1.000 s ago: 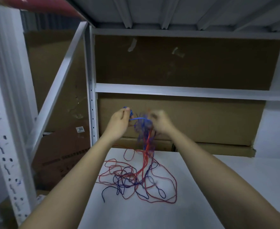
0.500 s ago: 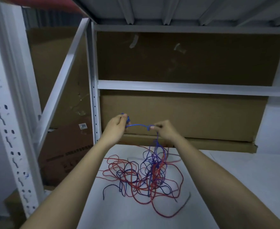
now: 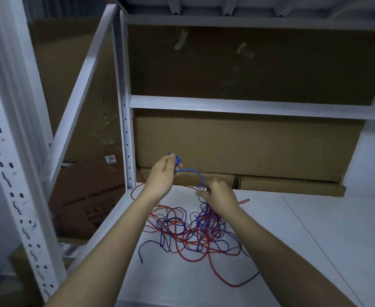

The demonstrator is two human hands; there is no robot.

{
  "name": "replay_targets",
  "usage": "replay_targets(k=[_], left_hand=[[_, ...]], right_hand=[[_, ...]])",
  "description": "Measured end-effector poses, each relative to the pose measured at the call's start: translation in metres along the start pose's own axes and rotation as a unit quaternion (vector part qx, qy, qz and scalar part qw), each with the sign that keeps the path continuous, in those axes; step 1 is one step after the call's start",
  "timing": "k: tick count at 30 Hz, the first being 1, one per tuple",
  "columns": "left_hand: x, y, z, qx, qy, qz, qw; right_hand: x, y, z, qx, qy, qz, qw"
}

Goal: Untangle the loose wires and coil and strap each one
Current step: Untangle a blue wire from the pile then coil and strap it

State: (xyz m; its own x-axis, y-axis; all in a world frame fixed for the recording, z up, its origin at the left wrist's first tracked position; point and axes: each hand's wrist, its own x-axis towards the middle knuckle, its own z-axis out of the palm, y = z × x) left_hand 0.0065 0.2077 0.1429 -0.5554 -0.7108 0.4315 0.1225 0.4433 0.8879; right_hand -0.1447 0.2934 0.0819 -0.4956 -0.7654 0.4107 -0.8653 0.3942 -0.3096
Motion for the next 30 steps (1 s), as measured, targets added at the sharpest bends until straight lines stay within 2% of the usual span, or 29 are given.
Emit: replay_targets(k=[2, 4, 7, 8, 10, 11, 12, 13, 14, 15, 17, 18, 19, 20, 22, 23, 24, 25, 26, 27, 28, 29, 30], left_hand=[[0.001, -0.002, 0.003, -0.014, 0.004, -0.008, 1.000], [0.002, -0.005, 0.004, -0.010, 0.001, -0.013, 1.000], [0.005, -0.008, 0.007, 0.019, -0.010, -0.017, 1.000], [0.008, -0.006, 0.009, 0.017, -0.007, -0.015, 1.000], [0.019, 0.005, 0.013, -0.017, 0.000, -0.020, 1.000], [0.026, 0.013, 0.014, -0.034, 0.004, -0.020, 0.999], [0.032, 0.020, 0.014, -0.042, 0.009, -0.016, 0.999], [0.038, 0.027, 0.013, -0.040, 0.014, -0.009, 0.999], [0.042, 0.033, 0.011, -0.031, 0.018, 0.001, 0.999], [0.045, 0.038, 0.010, -0.019, 0.018, 0.012, 1.000], [0.048, 0.044, 0.007, -0.013, 0.017, 0.027, 0.999], [0.048, 0.046, 0.006, -0.019, 0.013, 0.032, 0.999], [0.048, 0.047, 0.005, -0.021, 0.009, 0.036, 0.999], [0.049, 0.048, 0.005, -0.021, 0.007, 0.038, 0.999], [0.051, 0.049, 0.005, -0.016, 0.009, 0.043, 0.999], [0.052, 0.050, 0.005, -0.012, 0.009, 0.046, 0.999], [0.053, 0.051, 0.006, -0.006, 0.008, 0.051, 0.999], [0.053, 0.051, 0.007, -0.001, 0.006, 0.057, 0.998], [0.053, 0.050, 0.009, 0.002, 0.003, 0.059, 0.998], [0.052, 0.049, 0.010, 0.000, 0.001, 0.056, 0.998], [0.051, 0.048, 0.011, -0.005, 0.000, 0.052, 0.999], [0.051, 0.046, 0.011, -0.009, 0.000, 0.046, 0.999], [0.050, 0.045, 0.011, -0.012, 0.002, 0.040, 0.999]], right_hand=[[-0.004, 0.007, 0.007, -0.071, -0.007, 0.029, 0.997], [-0.004, 0.012, 0.002, -0.136, -0.054, 0.075, 0.986], [0.022, 0.015, -0.033, -0.173, -0.063, 0.120, 0.975], [0.037, 0.011, -0.051, -0.146, -0.020, 0.115, 0.982], [0.068, -0.001, -0.090, 0.034, 0.123, 0.073, 0.989], [0.080, -0.009, -0.106, 0.158, 0.192, 0.049, 0.967], [0.086, -0.016, -0.119, 0.261, 0.258, 0.027, 0.930], [0.090, -0.021, -0.125, 0.321, 0.302, 0.014, 0.898], [0.091, -0.022, -0.128, 0.339, 0.311, 0.021, 0.888], [0.093, -0.019, -0.126, 0.330, 0.283, 0.040, 0.900], [0.091, -0.011, -0.116, 0.253, 0.124, 0.082, 0.956], [0.090, -0.006, -0.115, 0.219, 0.069, 0.093, 0.969], [0.093, -0.004, -0.117, 0.215, 0.080, 0.097, 0.968], [0.098, -0.005, -0.122, 0.246, 0.135, 0.093, 0.955], [0.100, -0.017, -0.136, 0.378, 0.281, 0.073, 0.879], [0.102, -0.019, -0.136, 0.400, 0.306, 0.065, 0.862], [0.103, -0.020, -0.135, 0.389, 0.289, 0.054, 0.873], [0.101, -0.023, -0.130, 0.312, 0.222, 0.050, 0.922], [0.097, -0.022, -0.123, 0.200, 0.109, 0.048, 0.973], [0.093, -0.020, -0.118, 0.111, 0.030, 0.046, 0.992], [0.094, -0.020, -0.121, 0.086, 0.023, 0.036, 0.995], [0.099, -0.022, -0.125, 0.152, 0.074, 0.026, 0.985], [0.101, -0.028, -0.129, 0.277, 0.150, 0.023, 0.949]])
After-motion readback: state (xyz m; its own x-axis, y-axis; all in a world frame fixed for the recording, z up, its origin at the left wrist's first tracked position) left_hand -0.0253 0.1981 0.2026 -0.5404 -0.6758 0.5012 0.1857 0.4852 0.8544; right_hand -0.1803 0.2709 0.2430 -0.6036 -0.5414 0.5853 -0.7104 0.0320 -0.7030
